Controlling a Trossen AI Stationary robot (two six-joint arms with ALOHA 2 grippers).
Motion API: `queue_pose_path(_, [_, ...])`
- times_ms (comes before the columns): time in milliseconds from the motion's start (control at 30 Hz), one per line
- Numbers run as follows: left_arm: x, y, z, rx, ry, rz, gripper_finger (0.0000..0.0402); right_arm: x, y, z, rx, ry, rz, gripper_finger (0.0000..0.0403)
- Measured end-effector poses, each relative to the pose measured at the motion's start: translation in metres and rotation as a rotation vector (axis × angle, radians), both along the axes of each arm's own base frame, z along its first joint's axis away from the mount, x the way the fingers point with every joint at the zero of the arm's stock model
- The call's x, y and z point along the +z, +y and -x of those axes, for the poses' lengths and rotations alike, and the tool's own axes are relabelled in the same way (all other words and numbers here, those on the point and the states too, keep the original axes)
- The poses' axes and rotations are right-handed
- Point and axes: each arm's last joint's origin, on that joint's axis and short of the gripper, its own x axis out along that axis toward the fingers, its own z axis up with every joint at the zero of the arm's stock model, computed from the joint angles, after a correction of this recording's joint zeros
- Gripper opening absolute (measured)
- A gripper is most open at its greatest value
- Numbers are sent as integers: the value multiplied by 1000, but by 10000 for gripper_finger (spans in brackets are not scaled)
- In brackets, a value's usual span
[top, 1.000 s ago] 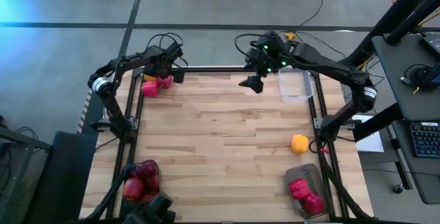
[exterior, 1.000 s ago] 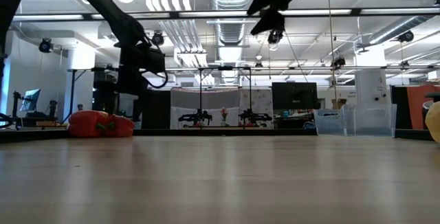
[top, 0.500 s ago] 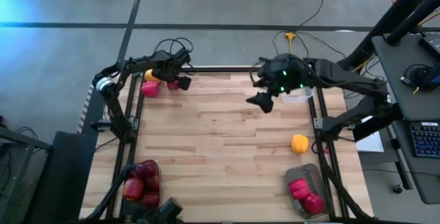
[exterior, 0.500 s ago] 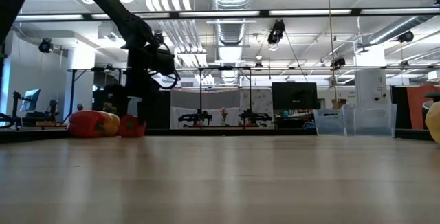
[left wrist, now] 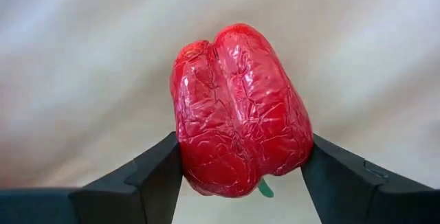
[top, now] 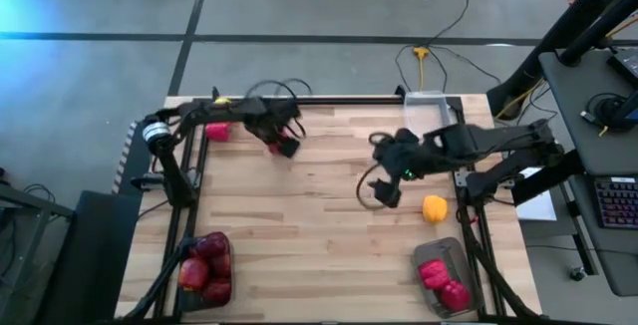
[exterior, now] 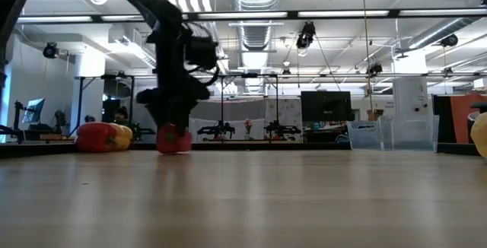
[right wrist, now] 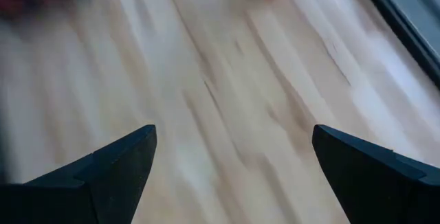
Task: Sort produce into baskets
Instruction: Put the red bell pepper into the right black bin
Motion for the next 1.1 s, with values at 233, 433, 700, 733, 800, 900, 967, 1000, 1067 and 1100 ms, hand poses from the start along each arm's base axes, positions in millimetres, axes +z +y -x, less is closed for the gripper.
queue_pose_path(233, [1,-88,-61,-275,-259,-56,245,-35,5,6,150,254,238,382])
queue_pose_path(433, [-6,-151,-91,-485,-436,-98,266,-74,-3,-20,381,166,269,382])
queue_pose_path(700, [-12,-161,-81,-455,-317,-88,333,-135,-1,-60,624,103,213,382])
queue_pose_path(733, [-10,-162,-80,-457,-317,-86,339,-141,-2,-65,630,111,206,382])
queue_pose_path(800, [-4,-165,-78,-487,-332,-71,351,-153,-5,-73,633,130,195,382])
queue_pose_path(900, [12,-173,-68,-559,-336,-26,362,-169,-14,-88,602,121,115,382])
queue_pose_path(967, [26,-177,-54,-573,-299,2,365,-177,-23,-98,587,88,49,382])
queue_pose_path(1000, [33,-178,-45,-570,-278,5,365,-182,-27,-102,586,78,43,382])
queue_pose_path(1067, [46,-180,-27,-560,-240,-20,366,-190,-33,-109,610,77,81,382])
queue_pose_path(1100, [53,-181,-17,-547,-233,-42,366,-193,-36,-112,630,86,105,382])
